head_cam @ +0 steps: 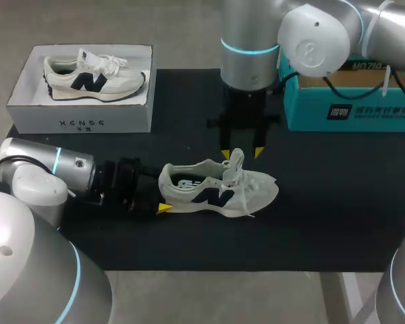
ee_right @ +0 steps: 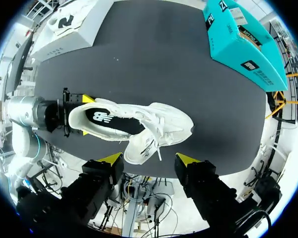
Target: Take the shoe out of the shoebox, open the shoe tongue, remove and reinsert the insole, then place the shoe into the shoebox
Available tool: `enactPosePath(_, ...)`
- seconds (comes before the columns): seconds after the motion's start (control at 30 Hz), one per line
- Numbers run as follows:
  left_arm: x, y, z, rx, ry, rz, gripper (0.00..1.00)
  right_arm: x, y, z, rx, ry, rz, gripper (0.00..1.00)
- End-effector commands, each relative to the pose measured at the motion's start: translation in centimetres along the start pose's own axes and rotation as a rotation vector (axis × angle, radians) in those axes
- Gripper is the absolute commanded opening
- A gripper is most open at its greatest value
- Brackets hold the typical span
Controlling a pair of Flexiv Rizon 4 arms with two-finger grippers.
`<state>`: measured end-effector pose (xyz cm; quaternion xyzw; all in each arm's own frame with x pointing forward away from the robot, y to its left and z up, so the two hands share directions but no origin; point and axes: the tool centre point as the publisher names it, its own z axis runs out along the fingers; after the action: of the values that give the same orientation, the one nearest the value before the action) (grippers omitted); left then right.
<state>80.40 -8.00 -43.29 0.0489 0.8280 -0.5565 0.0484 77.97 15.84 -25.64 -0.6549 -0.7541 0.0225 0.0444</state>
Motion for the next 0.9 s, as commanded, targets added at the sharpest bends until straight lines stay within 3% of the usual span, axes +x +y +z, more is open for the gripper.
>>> enactPosePath(0.03, 0.2, 0.3, 0.4, 0.000, -0.003, 0.001, 0.00, -0.2, 0.4, -1.9, 0.163, 0.082, -0.691, 1.00)
enactPosePath(0.1, 0.2, 0.3, 0.4, 0.000, -0.003, 0.001, 0.00, 0.7, 0.4, -1.8, 0.251, 0.159, -1.031, 1.00)
enactPosePath(0.13, 0.2, 0.3, 0.4, 0.000, -0.003, 0.001, 0.00, 1.3, 0.2, -1.8, 0.272, 0.148, -1.136, 1.00)
enactPosePath(0.23, 0.2, 0.3, 0.4, 0.000, -0.003, 0.001, 0.00, 2.4, -0.3, -1.9, 0.272, 0.164, -1.240, 1.00)
enactPosePath(0.4, 0.2, 0.3, 0.4, 0.000, -0.003, 0.001, 0.00, 2.4, -0.3, -1.9, 0.305, 0.180, -1.387, 1.00)
enactPosePath(0.73, 0.2, 0.3, 0.4, 0.000, -0.003, 0.001, 0.00, 2.4, -0.3, -1.9, 0.305, 0.180, -1.387, 1.00)
enactPosePath(0.9, 0.2, 0.3, 0.4, 0.000, -0.003, 0.001, 0.00, 3.9, 0.8, -2.0, 0.378, 0.087, -1.532, 1.00)
